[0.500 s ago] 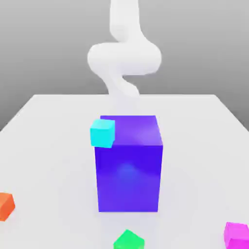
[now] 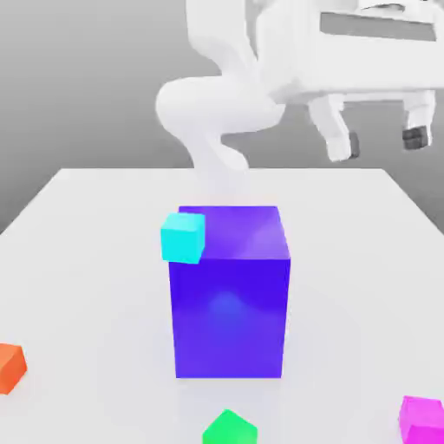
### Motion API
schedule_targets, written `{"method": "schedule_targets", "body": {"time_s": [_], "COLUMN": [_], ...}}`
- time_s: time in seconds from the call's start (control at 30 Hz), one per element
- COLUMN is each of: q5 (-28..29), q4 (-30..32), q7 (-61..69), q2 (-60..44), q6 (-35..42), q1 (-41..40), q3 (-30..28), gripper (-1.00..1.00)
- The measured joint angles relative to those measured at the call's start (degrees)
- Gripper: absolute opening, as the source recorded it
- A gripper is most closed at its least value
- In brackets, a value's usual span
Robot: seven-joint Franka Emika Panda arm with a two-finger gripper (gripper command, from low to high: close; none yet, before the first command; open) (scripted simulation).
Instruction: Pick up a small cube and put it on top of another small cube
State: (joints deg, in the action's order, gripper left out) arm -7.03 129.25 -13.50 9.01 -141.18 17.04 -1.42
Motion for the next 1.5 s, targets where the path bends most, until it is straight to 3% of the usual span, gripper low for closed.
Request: {"method": "schedule_targets", "body": {"time_s": [0.23,0.63,0.67,0.87,1.03,1.33,1.47,1.5], "q5": [0.95,9.8,9.92,9.98,9.32,4.46,1.5,1.05], "q4": [-0.92,-3.55,-3.88,-4.05,-2.3,5.03,5.57,5.53], "q7": [10.18,17.55,17.49,17.46,17.97,21.49,23.66,23.98], "q2": [-14.37,-38.78,-40.31,-41.07,-33.41,-22.44,-27.63,-28.96], "q6": [-3.96,-14.32,-15.48,-15.97,-10.04,-6.32,-11.96,-13.2], "q1": [4.71,9.53,9.62,9.66,9.14,-4.04,-7.24,-7.55], "q3": [2.34,3.73,3.63,3.58,4.06,-5.84,-6.32,-6.08], "gripper": [0.0,0.0,-1.0,-1.0,-1.0,-1.0,-1.0,1.0]}}
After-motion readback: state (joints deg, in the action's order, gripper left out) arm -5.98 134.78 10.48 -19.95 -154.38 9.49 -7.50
